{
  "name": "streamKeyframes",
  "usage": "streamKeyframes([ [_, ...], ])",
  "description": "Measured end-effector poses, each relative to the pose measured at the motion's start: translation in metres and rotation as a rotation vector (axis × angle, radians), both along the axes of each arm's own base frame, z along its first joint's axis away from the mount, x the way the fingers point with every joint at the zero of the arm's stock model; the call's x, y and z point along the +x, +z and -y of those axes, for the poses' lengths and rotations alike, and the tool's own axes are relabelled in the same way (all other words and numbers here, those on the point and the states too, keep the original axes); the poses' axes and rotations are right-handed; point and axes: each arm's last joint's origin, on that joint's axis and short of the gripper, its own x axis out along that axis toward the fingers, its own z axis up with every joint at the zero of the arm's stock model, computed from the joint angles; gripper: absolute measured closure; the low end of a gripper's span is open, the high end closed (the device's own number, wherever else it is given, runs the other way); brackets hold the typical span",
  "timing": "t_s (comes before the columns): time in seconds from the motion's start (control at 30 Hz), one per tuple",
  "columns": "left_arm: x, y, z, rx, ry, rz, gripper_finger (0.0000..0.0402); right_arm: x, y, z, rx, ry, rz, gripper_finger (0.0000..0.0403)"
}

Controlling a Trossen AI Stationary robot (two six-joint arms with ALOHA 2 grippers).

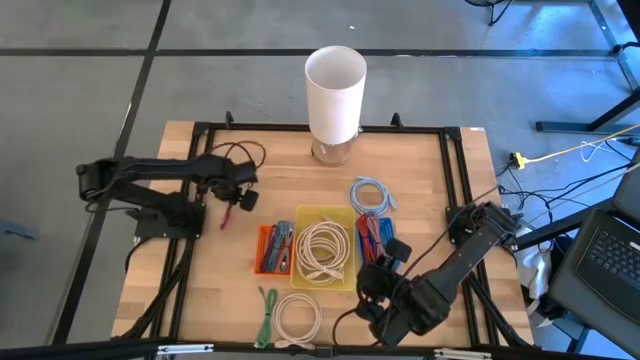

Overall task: Pick & Place USB Port
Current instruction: Put the black and pink charger cable into the orange bin

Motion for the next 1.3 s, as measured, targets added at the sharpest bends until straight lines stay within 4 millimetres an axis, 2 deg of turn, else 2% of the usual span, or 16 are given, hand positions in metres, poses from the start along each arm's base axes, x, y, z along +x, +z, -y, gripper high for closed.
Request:
streamKeyframes([
  [0.17, 0.014, 0.043, 0.007, 0.075, -0.037, 0.207, 0.0397, -0.002, 0.000, -0.003, 0.004, 0.008, 0.004, 0.0271],
  [0.4, 0.032, 0.095, 0.042, 0.157, -0.154, 0.497, 0.0397, -0.004, 0.000, -0.006, 0.005, 0.013, 0.012, 0.0271],
  [0.47, 0.036, 0.106, 0.055, 0.190, -0.178, 0.550, 0.0398, -0.004, 0.000, -0.006, 0.005, 0.013, 0.012, 0.0271],
  [0.6, 0.044, 0.113, 0.086, 0.220, -0.236, 0.667, 0.0398, -0.004, 0.000, -0.006, 0.003, 0.013, 0.014, 0.0271],
  [0.77, 0.055, 0.105, 0.126, 0.258, -0.247, 0.729, 0.0398, -0.004, 0.000, -0.006, 0.003, 0.012, 0.014, 0.0271],
  [1.0, 0.068, 0.069, 0.177, 0.257, -0.242, 0.689, 0.0398, -0.005, -0.005, -0.006, -0.004, 0.005, 0.006, 0.0271],
  [1.13, 0.069, 0.053, 0.188, 0.274, -0.199, 0.646, 0.0398, -0.005, -0.014, -0.008, -0.013, 0.005, -0.005, 0.0271],
  [1.3, 0.068, 0.041, 0.183, 0.316, -0.134, 0.553, 0.0398, -0.007, -0.027, -0.007, -0.013, -0.020, -0.047, 0.0271],
])
